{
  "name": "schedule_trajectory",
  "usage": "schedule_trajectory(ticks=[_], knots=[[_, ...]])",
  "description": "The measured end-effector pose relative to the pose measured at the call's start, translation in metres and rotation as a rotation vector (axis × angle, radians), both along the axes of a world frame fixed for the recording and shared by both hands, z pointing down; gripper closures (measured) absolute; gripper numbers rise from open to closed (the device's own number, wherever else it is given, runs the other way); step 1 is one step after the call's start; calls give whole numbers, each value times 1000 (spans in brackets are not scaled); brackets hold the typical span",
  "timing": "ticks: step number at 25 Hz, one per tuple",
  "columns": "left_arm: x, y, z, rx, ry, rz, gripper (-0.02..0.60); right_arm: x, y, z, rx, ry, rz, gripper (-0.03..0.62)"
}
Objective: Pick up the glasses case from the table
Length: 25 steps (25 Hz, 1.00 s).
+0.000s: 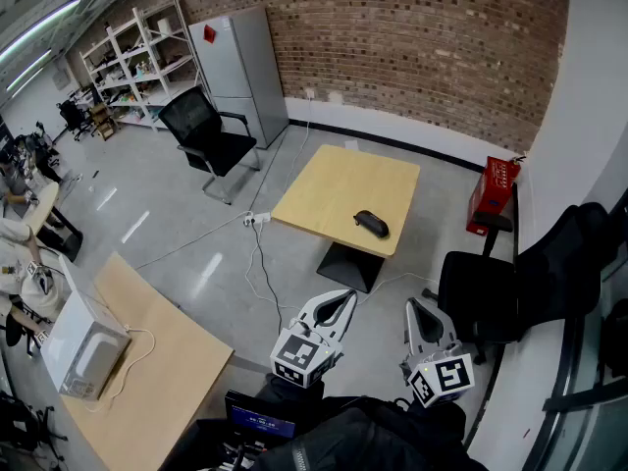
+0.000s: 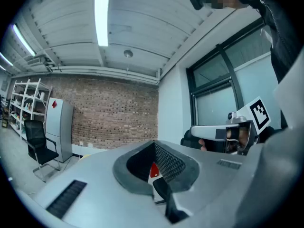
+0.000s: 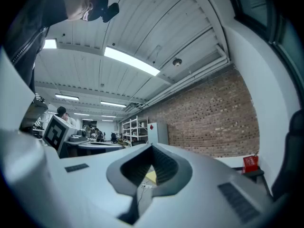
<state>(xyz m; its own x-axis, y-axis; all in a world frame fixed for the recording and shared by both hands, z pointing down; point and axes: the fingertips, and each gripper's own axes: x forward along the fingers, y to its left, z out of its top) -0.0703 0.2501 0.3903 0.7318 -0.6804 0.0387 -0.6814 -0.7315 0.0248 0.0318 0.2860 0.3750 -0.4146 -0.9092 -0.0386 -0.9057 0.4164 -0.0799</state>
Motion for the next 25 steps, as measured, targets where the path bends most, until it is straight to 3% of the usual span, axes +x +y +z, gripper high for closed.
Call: schedule_trajectory(ticks=[25], knots=[[29,-7,16,-82,28,-32,583,34,6,33,-77,21,-65,591]])
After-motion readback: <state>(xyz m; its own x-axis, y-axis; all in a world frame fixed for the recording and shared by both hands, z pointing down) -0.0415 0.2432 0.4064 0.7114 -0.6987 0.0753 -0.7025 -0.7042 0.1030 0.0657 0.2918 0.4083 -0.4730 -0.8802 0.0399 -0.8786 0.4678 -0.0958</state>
